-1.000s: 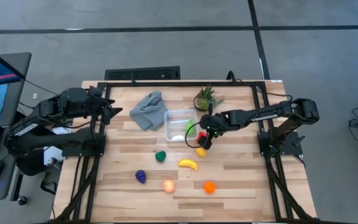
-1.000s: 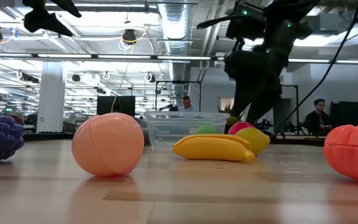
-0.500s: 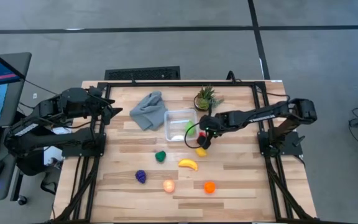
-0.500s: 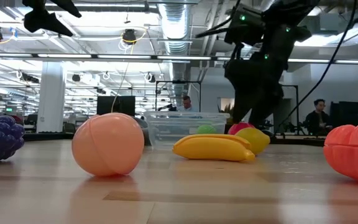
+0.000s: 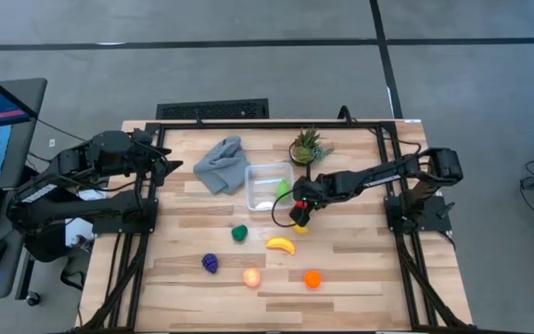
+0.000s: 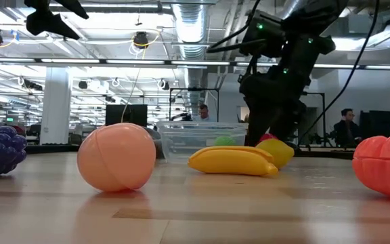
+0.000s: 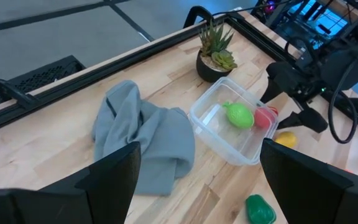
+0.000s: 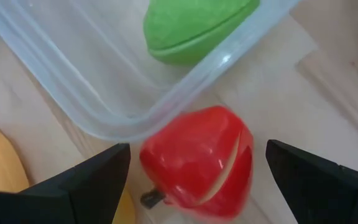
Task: Pick and placing Produce into tupperware
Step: Put the red apple into the transparent bin
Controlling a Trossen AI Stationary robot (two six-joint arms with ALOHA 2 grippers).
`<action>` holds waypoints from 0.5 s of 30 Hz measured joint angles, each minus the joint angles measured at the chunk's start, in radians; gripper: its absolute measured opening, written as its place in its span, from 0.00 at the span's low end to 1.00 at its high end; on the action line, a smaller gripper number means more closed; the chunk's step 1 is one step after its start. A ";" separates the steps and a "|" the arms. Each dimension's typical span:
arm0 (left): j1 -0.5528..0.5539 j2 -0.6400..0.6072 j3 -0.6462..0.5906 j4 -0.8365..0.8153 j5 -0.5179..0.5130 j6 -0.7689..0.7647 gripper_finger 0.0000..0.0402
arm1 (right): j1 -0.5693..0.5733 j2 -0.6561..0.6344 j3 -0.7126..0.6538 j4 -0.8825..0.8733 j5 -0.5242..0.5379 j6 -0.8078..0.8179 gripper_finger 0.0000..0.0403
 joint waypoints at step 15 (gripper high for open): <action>0.000 0.000 0.000 -0.001 0.000 0.000 0.79 | -0.012 -0.001 0.000 -0.022 0.031 0.000 0.99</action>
